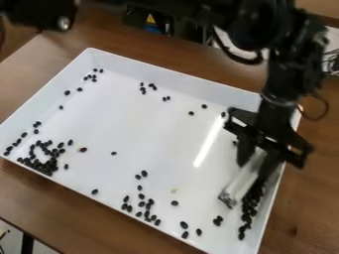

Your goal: Sweep into pile

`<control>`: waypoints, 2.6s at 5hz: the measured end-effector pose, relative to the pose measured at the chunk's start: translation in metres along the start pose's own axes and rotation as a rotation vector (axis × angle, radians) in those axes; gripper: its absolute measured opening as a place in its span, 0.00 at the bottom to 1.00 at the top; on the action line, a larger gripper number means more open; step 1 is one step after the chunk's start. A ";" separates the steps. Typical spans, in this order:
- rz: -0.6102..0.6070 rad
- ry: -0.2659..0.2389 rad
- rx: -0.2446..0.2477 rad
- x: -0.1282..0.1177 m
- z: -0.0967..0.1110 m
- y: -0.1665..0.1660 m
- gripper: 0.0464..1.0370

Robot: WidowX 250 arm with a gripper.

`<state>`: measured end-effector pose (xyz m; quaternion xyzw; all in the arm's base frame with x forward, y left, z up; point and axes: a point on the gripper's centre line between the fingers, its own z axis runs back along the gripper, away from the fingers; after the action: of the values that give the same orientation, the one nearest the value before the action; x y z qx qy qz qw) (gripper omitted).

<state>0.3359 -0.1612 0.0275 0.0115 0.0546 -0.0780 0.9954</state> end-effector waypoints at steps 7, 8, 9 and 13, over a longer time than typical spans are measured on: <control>0.176 -0.150 0.124 -0.085 -0.012 0.302 0.30; 0.097 -0.187 0.131 -0.086 -0.024 0.301 0.30; 0.098 -0.190 0.113 -0.103 -0.028 0.285 0.30; 0.034 -0.185 0.043 -0.094 -0.042 0.157 0.30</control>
<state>0.2633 0.0095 -0.0019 0.0266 -0.0396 -0.0628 0.9969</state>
